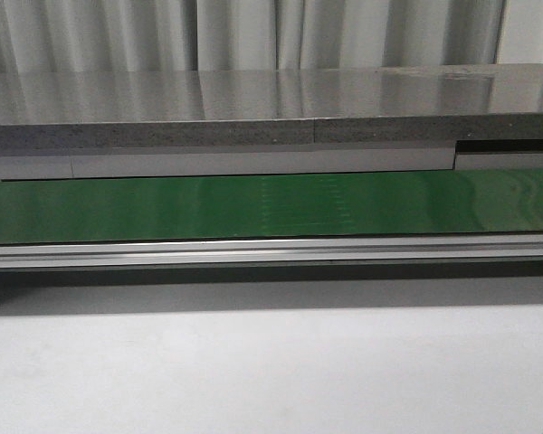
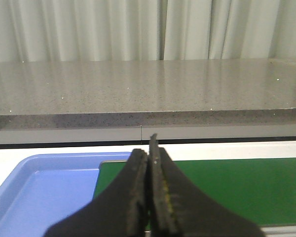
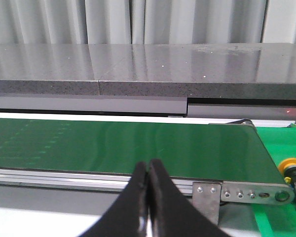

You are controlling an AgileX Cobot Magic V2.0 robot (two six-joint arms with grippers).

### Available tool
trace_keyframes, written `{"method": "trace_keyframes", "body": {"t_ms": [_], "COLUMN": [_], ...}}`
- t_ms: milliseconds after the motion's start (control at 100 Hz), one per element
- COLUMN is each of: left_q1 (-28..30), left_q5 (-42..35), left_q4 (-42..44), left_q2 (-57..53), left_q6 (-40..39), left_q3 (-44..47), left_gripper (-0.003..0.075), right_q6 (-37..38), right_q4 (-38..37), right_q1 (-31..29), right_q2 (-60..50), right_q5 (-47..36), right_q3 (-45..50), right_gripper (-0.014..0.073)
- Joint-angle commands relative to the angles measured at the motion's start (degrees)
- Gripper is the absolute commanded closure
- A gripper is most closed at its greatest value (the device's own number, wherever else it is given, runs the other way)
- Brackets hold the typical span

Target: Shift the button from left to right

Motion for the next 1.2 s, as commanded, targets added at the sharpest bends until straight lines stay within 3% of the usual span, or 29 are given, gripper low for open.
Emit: {"method": "trace_keyframes", "body": {"t_ms": [0, 520, 1190], "left_q1": [-0.4, -0.3, -0.3], "left_q5": [-5.1, -8.1, -8.5], "left_q4": [1.2, -1.0, -1.0], "left_q2": [-1.1, -13.9, -13.9], "left_q6": [-1.9, -2.0, -2.0], "left_q3": [0.8, 15.7, 15.8], "left_gripper": [0.0741, 0.0741, 0.0741], "right_q6": [0.0, 0.0, 0.0], "right_q4": [-0.3, -0.3, -0.3], "right_q1": [-0.3, -0.3, -0.3], "right_q2": [-0.8, -0.8, -0.8], "right_q5": [-4.9, -4.9, -4.9], "right_q3": [-0.9, -0.9, -0.9], "right_gripper": [0.0662, 0.0662, 0.0662]}}
